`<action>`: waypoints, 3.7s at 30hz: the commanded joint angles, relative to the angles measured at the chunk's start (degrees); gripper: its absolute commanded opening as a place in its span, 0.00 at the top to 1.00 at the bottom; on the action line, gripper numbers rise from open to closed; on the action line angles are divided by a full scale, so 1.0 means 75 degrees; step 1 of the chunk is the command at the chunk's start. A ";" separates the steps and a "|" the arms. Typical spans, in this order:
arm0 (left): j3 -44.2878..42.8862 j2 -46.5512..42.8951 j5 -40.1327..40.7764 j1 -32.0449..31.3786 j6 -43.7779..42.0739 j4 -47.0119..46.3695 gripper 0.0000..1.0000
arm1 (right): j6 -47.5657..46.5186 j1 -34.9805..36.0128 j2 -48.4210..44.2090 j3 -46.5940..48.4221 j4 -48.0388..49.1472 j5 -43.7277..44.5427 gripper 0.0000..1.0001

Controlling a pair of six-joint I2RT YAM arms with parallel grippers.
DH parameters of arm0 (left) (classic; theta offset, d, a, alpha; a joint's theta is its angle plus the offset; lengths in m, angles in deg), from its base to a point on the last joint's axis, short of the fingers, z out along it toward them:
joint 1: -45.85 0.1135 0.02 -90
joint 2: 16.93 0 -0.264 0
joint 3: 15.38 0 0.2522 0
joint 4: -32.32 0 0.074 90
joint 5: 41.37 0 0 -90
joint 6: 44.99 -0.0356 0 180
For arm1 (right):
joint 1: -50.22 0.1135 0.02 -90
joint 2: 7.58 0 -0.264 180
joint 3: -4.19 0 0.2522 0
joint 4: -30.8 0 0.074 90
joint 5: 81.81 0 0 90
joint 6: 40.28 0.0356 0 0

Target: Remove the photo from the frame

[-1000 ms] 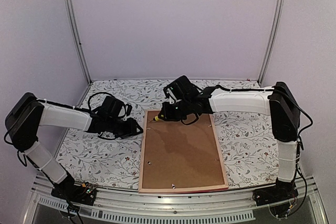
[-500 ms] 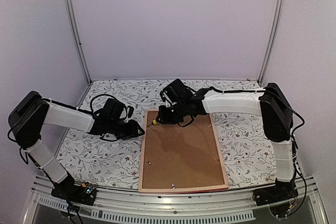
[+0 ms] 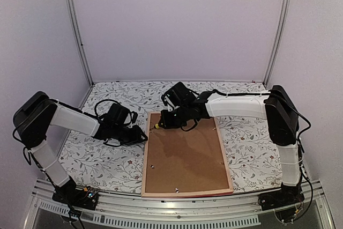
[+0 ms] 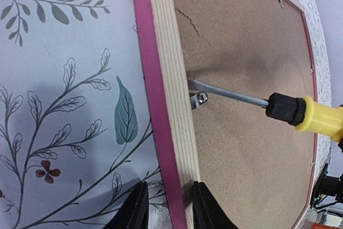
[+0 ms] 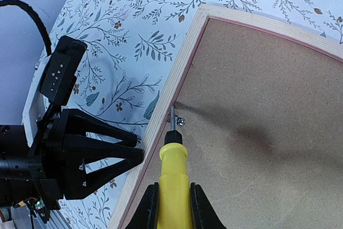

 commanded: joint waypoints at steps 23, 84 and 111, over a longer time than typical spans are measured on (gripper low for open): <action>0.0011 0.0357 0.0496 -0.0111 0.0315 0.0217 0.72 | -0.0279 0.0321 -0.0604 -0.0765 -0.1076 -0.0265 1.00; -0.0223 -0.0004 0.0525 -0.0122 0.0315 0.0499 0.72 | -0.1281 0.2067 -0.4196 -0.3869 -0.2698 -0.1648 1.00; -0.0270 0.0151 0.0508 -0.0029 0.0237 0.0443 0.72 | -0.1109 0.2074 -0.4433 -0.4060 -0.3799 -0.0749 1.00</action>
